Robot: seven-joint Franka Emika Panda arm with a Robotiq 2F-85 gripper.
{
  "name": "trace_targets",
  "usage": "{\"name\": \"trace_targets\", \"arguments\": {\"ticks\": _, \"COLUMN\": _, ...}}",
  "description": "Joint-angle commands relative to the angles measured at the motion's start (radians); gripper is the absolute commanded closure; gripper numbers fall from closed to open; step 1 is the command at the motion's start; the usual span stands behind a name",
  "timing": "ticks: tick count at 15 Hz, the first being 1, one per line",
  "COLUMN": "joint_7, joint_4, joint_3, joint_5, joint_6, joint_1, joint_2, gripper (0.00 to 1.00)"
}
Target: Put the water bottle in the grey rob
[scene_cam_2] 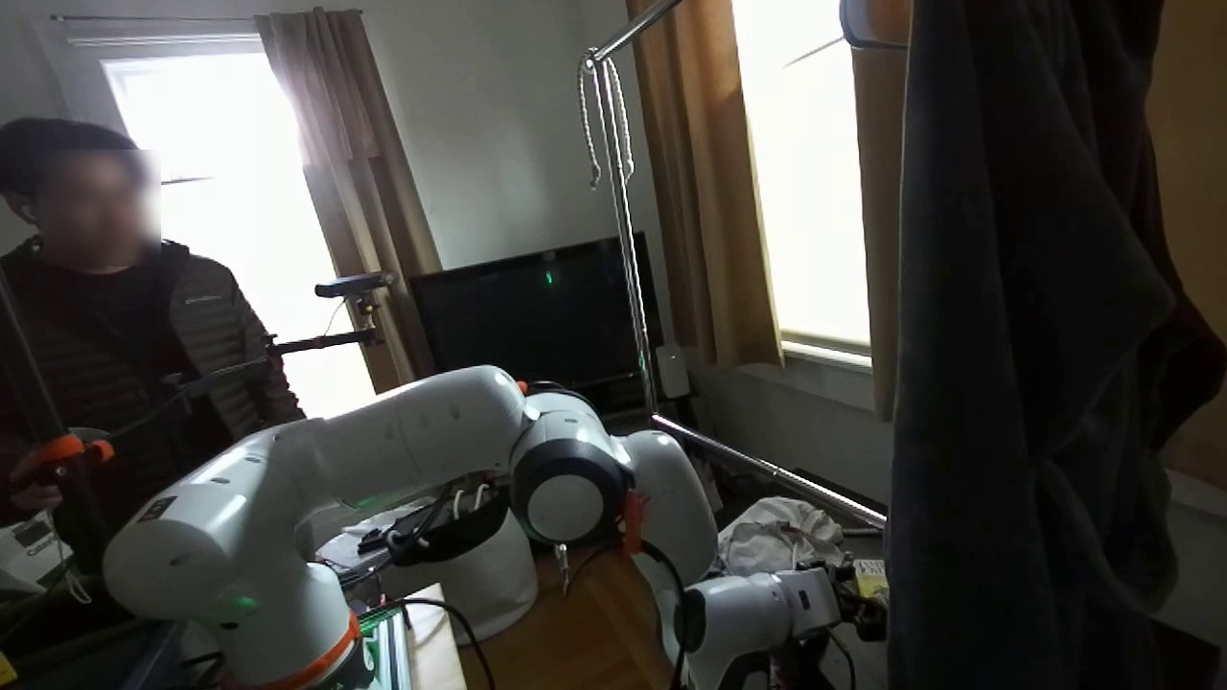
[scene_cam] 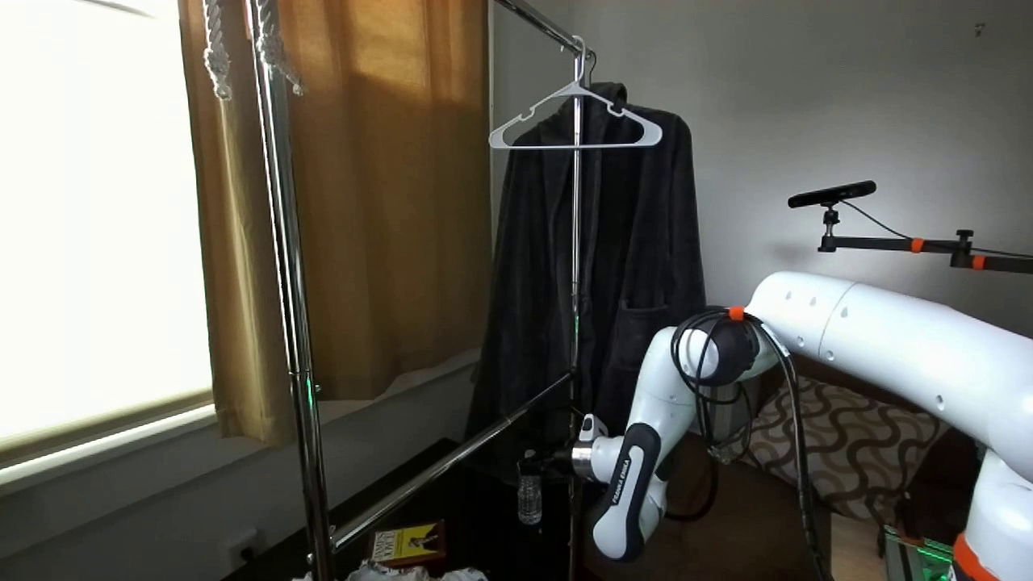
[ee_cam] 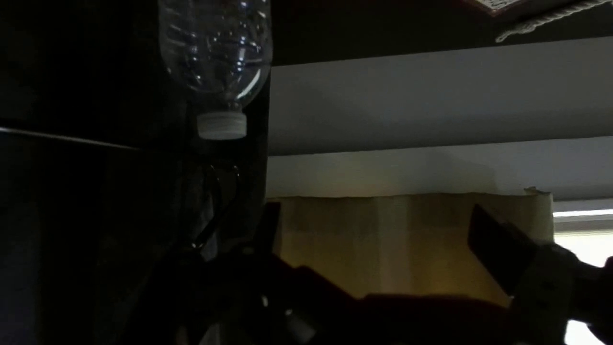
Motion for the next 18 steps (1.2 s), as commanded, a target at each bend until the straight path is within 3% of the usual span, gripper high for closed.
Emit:
{"name": "trace_targets", "arguments": {"ticks": 1, "joint_7": 0.090, "joint_4": 0.107, "joint_3": -0.017, "joint_5": 0.023, "joint_6": -0.047, "joint_1": 0.016, "joint_2": 0.070, "gripper": 0.00}}
{"name": "trace_targets", "arguments": {"ticks": 6, "joint_7": 0.195, "joint_4": 0.251, "joint_3": -0.004, "joint_5": -0.002, "joint_6": -0.134, "joint_1": -0.015, "joint_2": 0.147, "gripper": 0.00}}
{"name": "trace_targets", "arguments": {"ticks": 8, "joint_7": 0.216, "joint_4": 0.191, "joint_3": -0.004, "joint_5": 0.022, "joint_6": -0.131, "joint_1": -0.023, "joint_2": 0.100, "gripper": 0.00}}
{"name": "trace_targets", "arguments": {"ticks": 13, "joint_7": 0.248, "joint_4": 0.173, "joint_3": -0.002, "joint_5": 0.057, "joint_6": -0.123, "joint_1": -0.032, "joint_2": 0.098, "gripper": 0.00}}
{"name": "trace_targets", "arguments": {"ticks": 18, "joint_7": 0.170, "joint_4": 0.200, "joint_3": -0.030, "joint_5": 0.184, "joint_6": -0.158, "joint_1": 0.002, "joint_2": 0.098, "gripper": 0.00}}
